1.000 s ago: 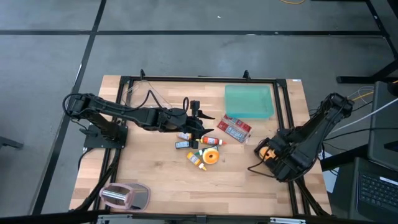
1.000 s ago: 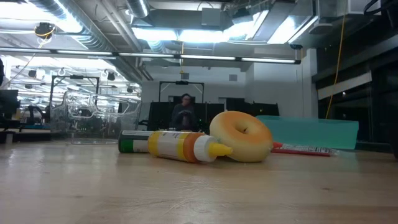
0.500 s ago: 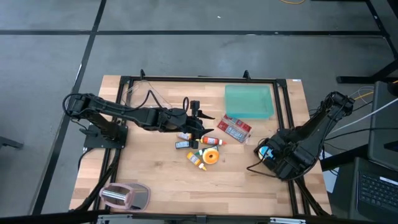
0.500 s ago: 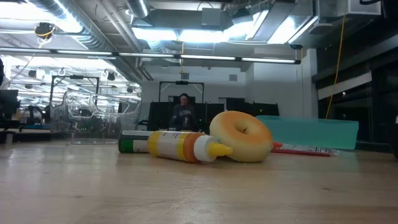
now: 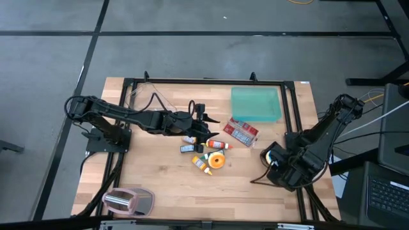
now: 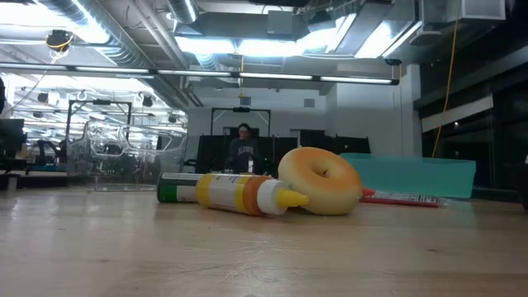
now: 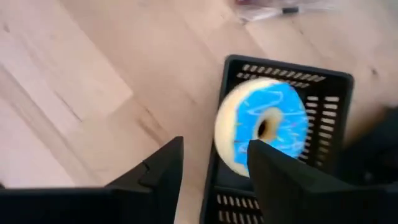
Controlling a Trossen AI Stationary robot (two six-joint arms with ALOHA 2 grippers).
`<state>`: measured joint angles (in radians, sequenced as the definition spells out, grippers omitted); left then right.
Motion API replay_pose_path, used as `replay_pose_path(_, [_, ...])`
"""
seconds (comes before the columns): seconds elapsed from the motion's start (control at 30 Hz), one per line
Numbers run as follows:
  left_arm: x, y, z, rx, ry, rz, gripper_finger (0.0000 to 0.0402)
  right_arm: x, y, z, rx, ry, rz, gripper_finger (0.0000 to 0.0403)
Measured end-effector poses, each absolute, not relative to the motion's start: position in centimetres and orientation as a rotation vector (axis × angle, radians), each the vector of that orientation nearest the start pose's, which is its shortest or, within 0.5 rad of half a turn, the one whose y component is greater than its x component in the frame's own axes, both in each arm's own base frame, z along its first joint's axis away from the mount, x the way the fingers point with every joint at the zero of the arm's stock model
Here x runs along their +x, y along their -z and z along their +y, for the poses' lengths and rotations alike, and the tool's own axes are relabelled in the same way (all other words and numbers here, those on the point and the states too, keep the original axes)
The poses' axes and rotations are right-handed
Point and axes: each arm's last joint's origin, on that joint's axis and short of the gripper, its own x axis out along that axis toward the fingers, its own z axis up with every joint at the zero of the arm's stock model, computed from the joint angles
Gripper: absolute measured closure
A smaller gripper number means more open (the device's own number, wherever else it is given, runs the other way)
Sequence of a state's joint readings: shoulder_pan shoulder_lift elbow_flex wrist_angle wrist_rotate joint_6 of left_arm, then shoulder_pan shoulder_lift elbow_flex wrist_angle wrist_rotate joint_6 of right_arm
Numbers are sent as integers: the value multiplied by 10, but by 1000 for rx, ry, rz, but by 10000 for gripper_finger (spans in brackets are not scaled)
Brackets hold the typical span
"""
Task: Pick & Place Food Item
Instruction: Put the blue donut into the black bin
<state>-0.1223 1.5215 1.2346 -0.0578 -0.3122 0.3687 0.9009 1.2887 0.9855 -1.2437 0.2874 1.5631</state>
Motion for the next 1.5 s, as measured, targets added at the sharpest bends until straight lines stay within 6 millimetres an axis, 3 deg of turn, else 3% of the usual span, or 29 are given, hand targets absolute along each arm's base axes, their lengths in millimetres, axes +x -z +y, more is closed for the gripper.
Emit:
replay_pose_path(0.13, [347,-323,-34,431,-125,370,206,130,-241,151,435,574,1223,230])
replay_pose_path(0.37, [346,-321,-34,428,-104,387,206,124,-207,145,435,597,1290,244])
replay_pose_path(0.67, [347,-321,-34,421,-105,386,206,121,-186,142,455,593,1281,247])
replay_pose_path(0.8, [346,-321,-34,414,-106,386,206,120,-182,140,464,621,1264,283])
replay_pose_path(0.97, [346,-321,-34,415,-106,386,206,120,-188,138,449,642,1267,387])
replay_pose_path(1.5, [346,-321,-34,415,-106,386,206,119,-239,133,352,732,1313,400])
